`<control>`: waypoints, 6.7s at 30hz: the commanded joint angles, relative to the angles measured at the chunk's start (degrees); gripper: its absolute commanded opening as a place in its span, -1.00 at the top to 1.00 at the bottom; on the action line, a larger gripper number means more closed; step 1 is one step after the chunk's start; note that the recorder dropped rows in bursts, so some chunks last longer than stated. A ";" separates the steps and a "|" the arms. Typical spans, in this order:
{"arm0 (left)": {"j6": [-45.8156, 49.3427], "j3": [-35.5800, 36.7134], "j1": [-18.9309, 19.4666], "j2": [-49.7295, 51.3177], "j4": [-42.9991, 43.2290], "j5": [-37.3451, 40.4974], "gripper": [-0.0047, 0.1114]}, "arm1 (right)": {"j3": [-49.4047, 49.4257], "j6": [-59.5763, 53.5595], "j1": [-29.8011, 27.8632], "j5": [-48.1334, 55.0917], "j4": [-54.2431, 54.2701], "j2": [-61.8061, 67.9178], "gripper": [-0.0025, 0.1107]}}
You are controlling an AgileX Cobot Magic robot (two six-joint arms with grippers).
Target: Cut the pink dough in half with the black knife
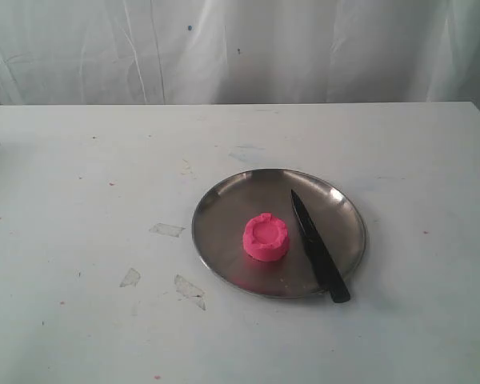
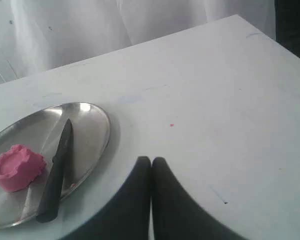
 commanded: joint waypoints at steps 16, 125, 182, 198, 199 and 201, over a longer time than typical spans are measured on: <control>0.00 0.23 0.20 -0.25 -0.53 -0.15 0.92 | 0.09 5.99 0.06 -26.23 2.09 -0.13 0.96; 0.00 0.23 0.20 -0.25 -0.53 -0.15 0.92 | -41.67 77.72 -0.02 -60.18 -91.37 99.39 0.12; 0.00 0.23 0.20 -0.25 -0.53 -0.15 0.92 | -48.58 81.63 -0.02 -63.20 -95.65 115.33 0.50; 0.00 0.23 0.20 -0.25 -0.53 -0.15 0.92 | -48.58 81.63 -0.02 -60.44 -95.65 115.33 0.67; 0.00 0.23 0.20 -0.25 -0.53 -0.15 0.92 | -48.58 81.63 -0.02 -60.29 -95.65 115.33 0.69; 0.00 0.23 0.20 -0.25 -0.53 -0.15 0.92 | -48.79 81.63 -0.02 -59.95 -95.65 115.33 0.72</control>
